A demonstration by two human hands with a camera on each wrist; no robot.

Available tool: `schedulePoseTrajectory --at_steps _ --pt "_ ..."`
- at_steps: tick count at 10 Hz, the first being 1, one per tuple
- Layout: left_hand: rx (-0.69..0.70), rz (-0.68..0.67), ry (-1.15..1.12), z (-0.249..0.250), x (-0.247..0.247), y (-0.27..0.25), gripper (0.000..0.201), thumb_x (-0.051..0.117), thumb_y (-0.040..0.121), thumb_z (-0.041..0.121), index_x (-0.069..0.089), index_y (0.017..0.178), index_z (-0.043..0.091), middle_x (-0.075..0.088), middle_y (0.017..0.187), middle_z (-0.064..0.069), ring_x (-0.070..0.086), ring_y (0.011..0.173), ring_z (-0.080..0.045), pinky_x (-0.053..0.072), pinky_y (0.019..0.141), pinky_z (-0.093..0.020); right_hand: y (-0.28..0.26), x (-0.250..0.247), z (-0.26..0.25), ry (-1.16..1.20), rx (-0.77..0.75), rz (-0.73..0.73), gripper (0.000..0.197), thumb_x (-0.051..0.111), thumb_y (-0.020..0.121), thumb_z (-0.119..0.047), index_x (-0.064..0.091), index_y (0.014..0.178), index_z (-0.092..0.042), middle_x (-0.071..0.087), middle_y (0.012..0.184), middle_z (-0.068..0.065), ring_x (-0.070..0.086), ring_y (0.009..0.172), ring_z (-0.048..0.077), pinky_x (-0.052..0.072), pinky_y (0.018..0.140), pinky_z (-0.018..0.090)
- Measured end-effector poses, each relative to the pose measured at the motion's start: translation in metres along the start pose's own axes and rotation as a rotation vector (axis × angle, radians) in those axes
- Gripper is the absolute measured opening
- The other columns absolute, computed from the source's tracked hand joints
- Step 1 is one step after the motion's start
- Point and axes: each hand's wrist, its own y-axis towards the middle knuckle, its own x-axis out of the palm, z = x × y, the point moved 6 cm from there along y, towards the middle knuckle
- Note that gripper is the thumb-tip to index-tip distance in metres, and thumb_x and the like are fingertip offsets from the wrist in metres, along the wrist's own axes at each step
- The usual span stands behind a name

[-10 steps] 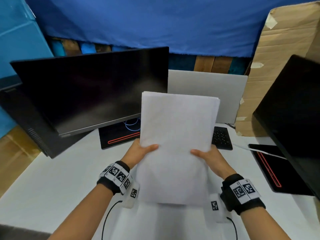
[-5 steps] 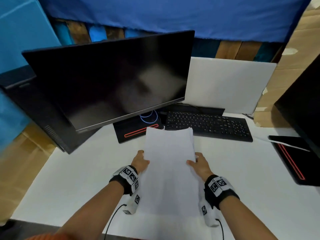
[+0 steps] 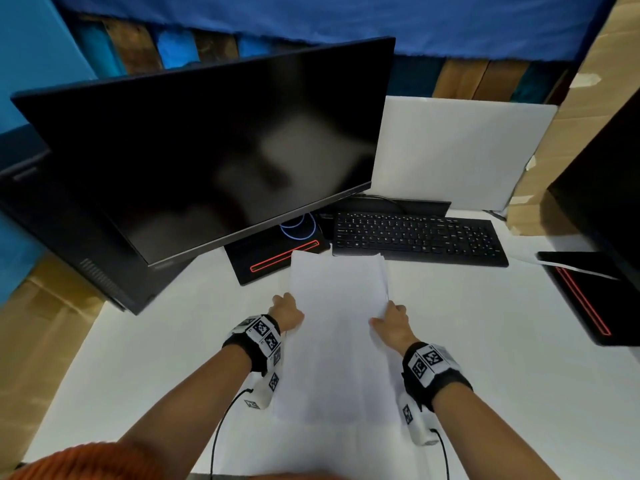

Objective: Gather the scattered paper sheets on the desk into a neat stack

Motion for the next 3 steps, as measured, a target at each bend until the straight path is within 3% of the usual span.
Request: schedulePoseTrajectory --at_steps 2,3 --pt "-0.02 -0.016 0.117 0.006 -0.009 -0.008 0.063 0.051 0.086 0.034 0.028 0.133 0.0 0.025 0.142 -0.02 0.038 0.127 -0.036 0.035 0.108 -0.04 -0.009 -0.002 0.002 -0.218 -0.03 0.023 0.064 0.048 0.09 -0.035 0.023 0.139 -0.002 0.027 0.144 0.016 0.026 0.131 0.034 0.032 0.104 0.044" --pt "0.015 0.06 0.106 0.021 -0.032 -0.013 0.069 0.053 0.085 0.034 0.024 0.136 -0.001 0.024 0.146 -0.022 0.029 0.135 -0.038 0.03 0.111 -0.043 -0.009 -0.019 0.002 -0.162 -0.037 0.007 0.067 0.05 0.088 -0.039 0.025 0.138 -0.001 0.027 0.144 0.018 0.027 0.131 0.036 0.029 0.106 0.042"
